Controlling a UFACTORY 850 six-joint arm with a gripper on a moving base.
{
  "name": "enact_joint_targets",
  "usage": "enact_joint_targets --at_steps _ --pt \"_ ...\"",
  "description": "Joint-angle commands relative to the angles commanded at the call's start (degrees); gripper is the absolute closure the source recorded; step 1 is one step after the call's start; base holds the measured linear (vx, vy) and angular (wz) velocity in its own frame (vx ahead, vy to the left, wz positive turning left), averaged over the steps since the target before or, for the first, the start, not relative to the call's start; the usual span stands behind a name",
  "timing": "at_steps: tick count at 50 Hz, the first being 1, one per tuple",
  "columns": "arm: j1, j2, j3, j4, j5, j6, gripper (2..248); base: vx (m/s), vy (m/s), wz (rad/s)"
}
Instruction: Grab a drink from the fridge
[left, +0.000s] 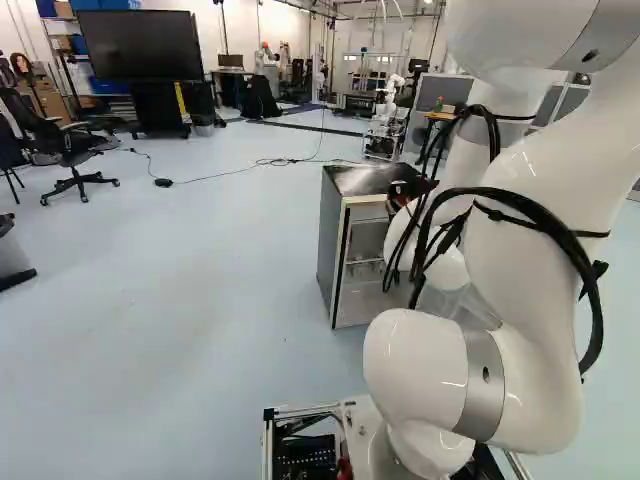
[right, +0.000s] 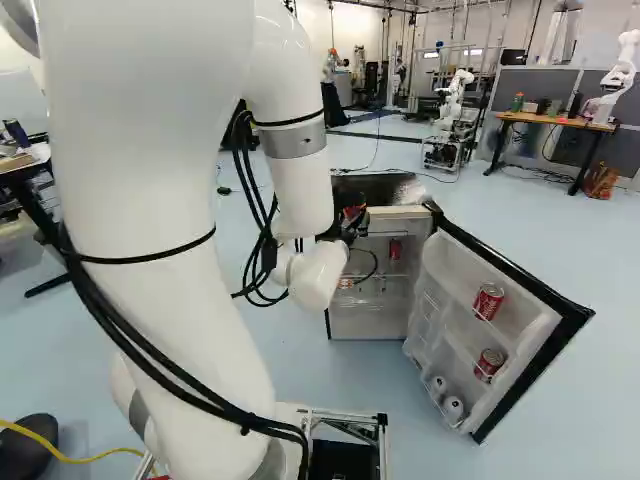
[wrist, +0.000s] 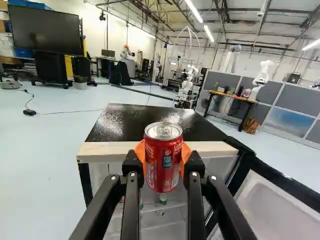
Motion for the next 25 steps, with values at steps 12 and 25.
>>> enact_joint_targets --at_steps 12,25 --pt "0.6 -1.1 -1.3 0.0 0.0 0.0 161 0.0 0.0 0.0" --pt "1.1 -2.5 -3.0 0.0 0.0 0.0 161 0.0 0.0 0.0"
